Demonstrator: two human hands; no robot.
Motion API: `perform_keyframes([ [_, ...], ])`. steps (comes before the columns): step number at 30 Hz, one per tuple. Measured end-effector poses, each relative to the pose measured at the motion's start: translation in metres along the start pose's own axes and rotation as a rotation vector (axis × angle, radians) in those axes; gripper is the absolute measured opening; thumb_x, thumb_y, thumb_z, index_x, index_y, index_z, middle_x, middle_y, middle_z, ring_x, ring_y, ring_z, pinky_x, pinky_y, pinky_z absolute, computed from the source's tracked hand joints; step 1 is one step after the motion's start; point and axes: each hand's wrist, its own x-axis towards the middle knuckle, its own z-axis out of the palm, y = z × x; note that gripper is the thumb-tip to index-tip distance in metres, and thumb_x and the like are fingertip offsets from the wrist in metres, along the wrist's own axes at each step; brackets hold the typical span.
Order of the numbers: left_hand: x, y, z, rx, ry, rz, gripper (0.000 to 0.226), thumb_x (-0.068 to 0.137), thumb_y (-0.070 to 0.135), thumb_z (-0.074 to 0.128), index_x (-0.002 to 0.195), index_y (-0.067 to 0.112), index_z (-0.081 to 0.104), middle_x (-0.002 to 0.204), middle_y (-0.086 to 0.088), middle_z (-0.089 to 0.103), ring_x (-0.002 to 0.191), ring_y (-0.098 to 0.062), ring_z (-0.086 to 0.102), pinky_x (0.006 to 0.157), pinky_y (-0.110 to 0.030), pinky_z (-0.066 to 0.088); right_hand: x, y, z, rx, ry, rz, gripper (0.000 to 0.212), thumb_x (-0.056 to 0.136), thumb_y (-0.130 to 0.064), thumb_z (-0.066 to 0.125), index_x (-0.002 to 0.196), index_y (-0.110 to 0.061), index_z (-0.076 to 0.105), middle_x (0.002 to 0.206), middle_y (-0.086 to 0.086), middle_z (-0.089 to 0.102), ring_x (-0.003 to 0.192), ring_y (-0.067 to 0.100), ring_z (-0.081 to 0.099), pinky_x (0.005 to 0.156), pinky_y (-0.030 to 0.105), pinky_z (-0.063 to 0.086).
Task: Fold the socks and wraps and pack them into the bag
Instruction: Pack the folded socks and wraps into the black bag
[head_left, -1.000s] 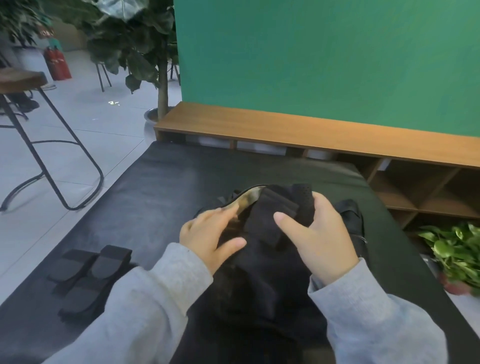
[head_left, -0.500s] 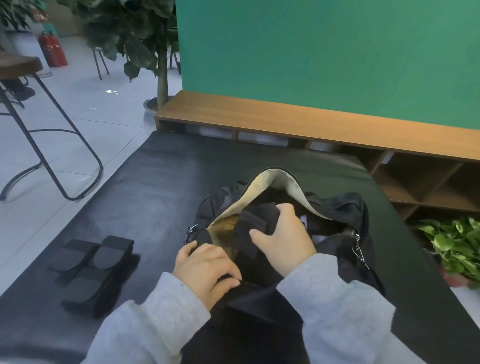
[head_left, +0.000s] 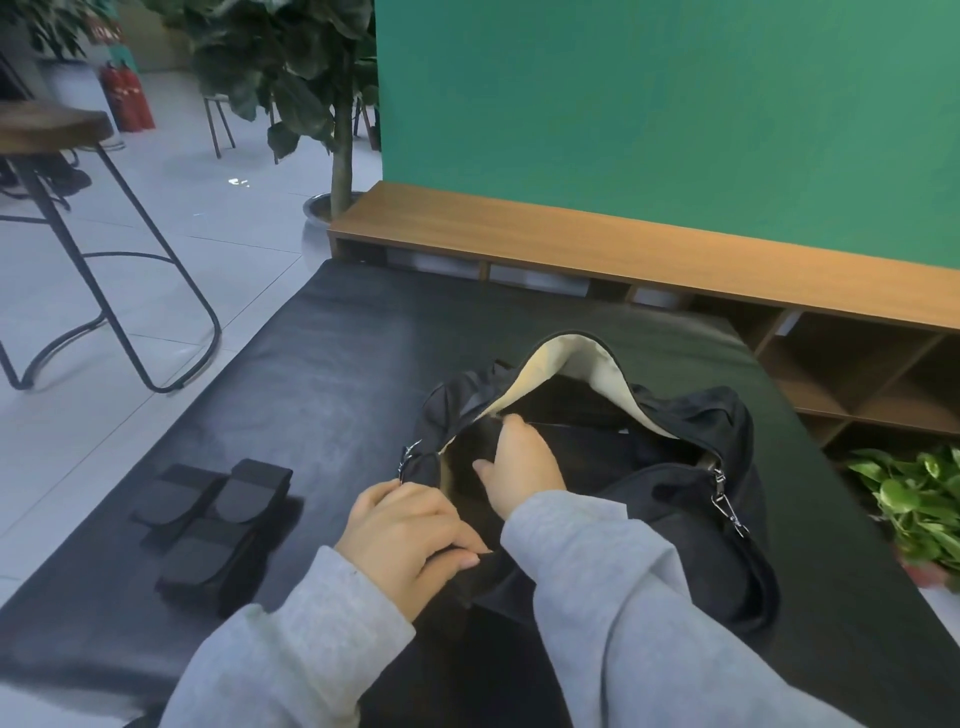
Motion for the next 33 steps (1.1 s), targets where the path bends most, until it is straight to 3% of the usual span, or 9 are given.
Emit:
perform_keyframes([
  [3, -0.001, 0.001, 0.0, 0.023, -0.008, -0.003, 0.013, 0.066, 0.03, 0.067, 0.075, 0.04, 0.067, 0.074, 0.022, 0.059, 0.08, -0.003, 0.055, 0.074, -0.042, 0.051, 0.0, 0.003, 0.002, -0.096, 0.0, -0.024, 0.042, 0.09, -0.027, 0.061, 0.125, -0.009, 0.047, 0.124, 0.008, 0.055, 0.118, 0.025, 0.046, 0.1, 0.033, 0.041],
  [8, -0.007, -0.004, 0.004, 0.027, 0.027, -0.016, 0.019, 0.069, 0.025, 0.064, 0.085, 0.034, 0.072, 0.084, 0.018, 0.067, 0.092, -0.006, 0.064, 0.075, -0.044, 0.054, -0.011, 0.002, -0.011, 0.04, 0.113, -0.053, 0.063, 0.09, -0.02, 0.06, 0.143, -0.015, 0.026, 0.141, 0.005, 0.039, 0.129, 0.021, 0.04, 0.104, 0.029, 0.034],
  [13, -0.021, -0.013, 0.006, -0.07, 0.101, -0.108, 0.039, 0.075, 0.022, 0.062, 0.112, 0.033, 0.06, 0.112, 0.012, 0.065, 0.118, -0.008, 0.045, 0.09, -0.047, 0.044, -0.037, -0.007, -0.033, 0.23, 0.194, -0.147, 0.044, 0.089, -0.02, 0.061, 0.13, -0.02, 0.044, 0.127, -0.004, 0.05, 0.117, 0.012, 0.048, 0.097, 0.025, 0.04],
  [17, -0.043, -0.029, -0.003, -0.149, 0.182, -0.305, 0.044, 0.082, 0.038, 0.047, 0.126, 0.035, 0.044, 0.123, 0.015, 0.056, 0.119, -0.004, 0.044, 0.095, -0.056, 0.043, -0.06, -0.027, -0.04, 0.338, 0.158, -0.288, 0.029, 0.089, -0.02, 0.06, 0.117, -0.026, 0.053, 0.107, -0.016, 0.052, 0.095, 0.003, 0.052, 0.088, 0.017, 0.043],
  [20, -0.061, -0.043, -0.017, -0.131, 0.302, -0.404, 0.041, 0.082, 0.038, 0.043, 0.122, 0.033, 0.048, 0.122, 0.016, 0.055, 0.119, -0.007, 0.045, 0.096, -0.059, 0.041, -0.072, -0.044, -0.032, 0.428, 0.111, -0.379, 0.022, 0.088, -0.015, 0.06, 0.1, -0.031, 0.054, 0.099, -0.013, 0.059, 0.087, 0.003, 0.057, 0.082, 0.014, 0.046],
  [23, -0.078, -0.055, -0.034, -0.078, 0.464, -0.526, 0.039, 0.08, 0.032, 0.048, 0.115, 0.023, 0.061, 0.119, 0.002, 0.056, 0.118, -0.016, 0.047, 0.101, -0.05, 0.04, -0.081, -0.06, -0.017, 0.461, 0.019, -0.425, 0.023, 0.09, -0.014, 0.059, 0.098, -0.034, 0.052, 0.098, -0.017, 0.057, 0.091, -0.005, 0.053, 0.076, 0.005, 0.044],
  [26, -0.096, -0.065, -0.044, 0.048, 0.581, -0.742, 0.043, 0.077, 0.018, 0.06, 0.116, 0.002, 0.058, 0.12, -0.015, 0.057, 0.114, -0.028, 0.048, 0.099, -0.043, 0.036, -0.086, -0.074, 0.0, 0.425, -0.082, -0.449, 0.02, 0.091, -0.018, 0.057, 0.103, -0.033, 0.051, 0.103, -0.016, 0.056, 0.095, 0.0, 0.054, 0.084, 0.011, 0.045],
  [30, -0.114, -0.082, -0.044, 0.022, 0.5, -1.133, 0.059, 0.077, 0.014, 0.073, 0.127, -0.004, 0.048, 0.127, -0.024, 0.05, 0.121, -0.04, 0.043, 0.104, -0.047, 0.031, -0.087, -0.09, 0.027, 0.361, -0.182, -0.459, 0.024, 0.092, -0.023, 0.055, 0.116, -0.026, 0.053, 0.104, -0.017, 0.053, 0.097, 0.002, 0.053, 0.09, 0.016, 0.044],
  [33, -0.124, -0.092, -0.039, -0.074, 0.427, -1.258, 0.063, 0.08, 0.025, 0.07, 0.131, -0.002, 0.045, 0.13, -0.023, 0.049, 0.123, -0.04, 0.042, 0.105, -0.047, 0.033, -0.079, -0.098, 0.048, 0.349, -0.241, -0.409, 0.027, 0.09, -0.024, 0.057, 0.117, -0.022, 0.054, 0.106, -0.012, 0.055, 0.095, 0.004, 0.054, 0.089, 0.018, 0.042],
])
